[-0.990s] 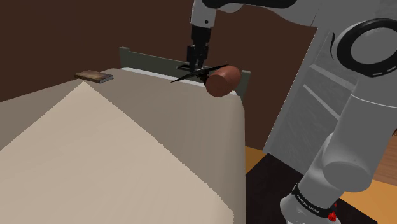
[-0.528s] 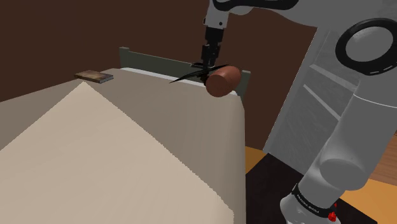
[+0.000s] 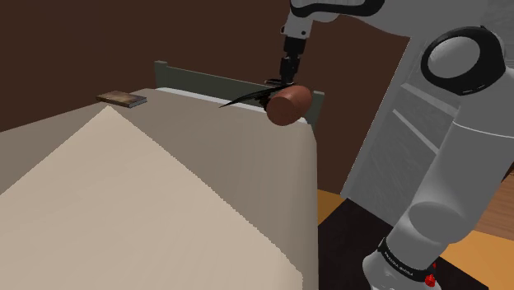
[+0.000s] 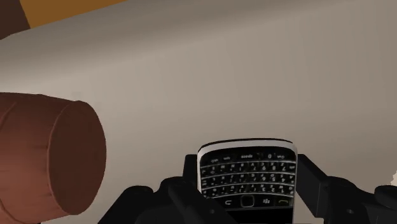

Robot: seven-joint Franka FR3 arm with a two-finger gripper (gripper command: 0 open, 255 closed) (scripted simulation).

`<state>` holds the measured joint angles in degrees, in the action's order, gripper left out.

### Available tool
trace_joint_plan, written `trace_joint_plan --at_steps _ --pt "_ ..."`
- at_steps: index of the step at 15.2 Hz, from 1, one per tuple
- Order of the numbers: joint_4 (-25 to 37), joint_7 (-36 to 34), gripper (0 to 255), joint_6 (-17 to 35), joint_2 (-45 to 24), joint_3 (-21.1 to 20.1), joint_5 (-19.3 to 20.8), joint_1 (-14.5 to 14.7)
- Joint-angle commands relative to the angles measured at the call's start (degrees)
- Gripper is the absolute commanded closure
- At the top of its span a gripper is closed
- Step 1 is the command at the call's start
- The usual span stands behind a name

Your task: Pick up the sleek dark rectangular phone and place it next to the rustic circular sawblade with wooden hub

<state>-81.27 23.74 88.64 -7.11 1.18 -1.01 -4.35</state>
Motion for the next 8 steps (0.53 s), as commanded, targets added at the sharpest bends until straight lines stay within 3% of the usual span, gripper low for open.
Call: trace_joint_plan --at_steps 1,8 --pt "1.56 2.58 255 -0.28 -1.30 1.07 -0.20 -1.44" --pt "10.40 11.43 255 -2.89 -7.73 4.57 -1.38 -7.11"
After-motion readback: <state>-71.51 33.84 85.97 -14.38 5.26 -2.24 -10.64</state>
